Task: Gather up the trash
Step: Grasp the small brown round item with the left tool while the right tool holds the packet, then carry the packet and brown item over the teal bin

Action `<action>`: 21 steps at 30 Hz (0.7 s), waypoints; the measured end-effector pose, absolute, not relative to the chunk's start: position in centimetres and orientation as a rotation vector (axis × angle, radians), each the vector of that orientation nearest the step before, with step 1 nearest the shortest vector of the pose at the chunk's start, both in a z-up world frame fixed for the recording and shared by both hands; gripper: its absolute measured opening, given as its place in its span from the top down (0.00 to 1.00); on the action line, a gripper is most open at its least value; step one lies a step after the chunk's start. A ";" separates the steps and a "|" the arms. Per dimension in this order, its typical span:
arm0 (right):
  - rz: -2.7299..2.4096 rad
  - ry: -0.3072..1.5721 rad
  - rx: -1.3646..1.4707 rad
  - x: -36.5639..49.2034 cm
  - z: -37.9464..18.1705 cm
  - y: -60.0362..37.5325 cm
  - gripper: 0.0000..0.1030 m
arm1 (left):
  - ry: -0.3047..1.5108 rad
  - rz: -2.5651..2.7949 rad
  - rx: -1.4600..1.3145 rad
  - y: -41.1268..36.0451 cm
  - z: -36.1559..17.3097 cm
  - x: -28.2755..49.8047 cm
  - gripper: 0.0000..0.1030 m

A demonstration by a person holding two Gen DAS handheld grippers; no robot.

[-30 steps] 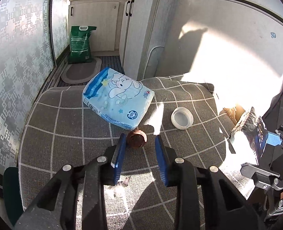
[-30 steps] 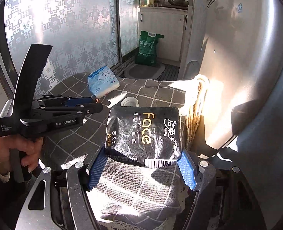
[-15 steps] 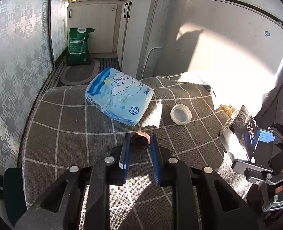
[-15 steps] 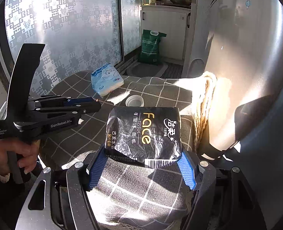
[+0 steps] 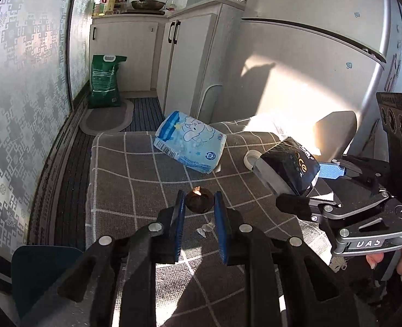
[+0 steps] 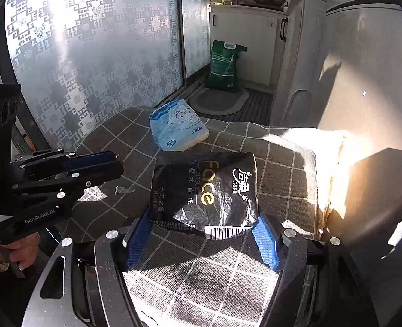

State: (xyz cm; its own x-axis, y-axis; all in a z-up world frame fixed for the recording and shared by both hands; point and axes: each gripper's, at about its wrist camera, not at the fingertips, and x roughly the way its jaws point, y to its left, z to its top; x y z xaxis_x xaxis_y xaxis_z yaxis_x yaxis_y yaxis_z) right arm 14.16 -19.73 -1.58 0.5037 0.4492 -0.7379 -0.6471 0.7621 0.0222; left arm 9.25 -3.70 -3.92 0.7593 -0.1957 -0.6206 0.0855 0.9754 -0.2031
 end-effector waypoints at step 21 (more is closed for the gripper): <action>0.736 0.796 -0.386 12.8 -1.2 -11.4 0.33 | 0.651 -0.088 -0.235 5.4 -2.9 4.9 0.78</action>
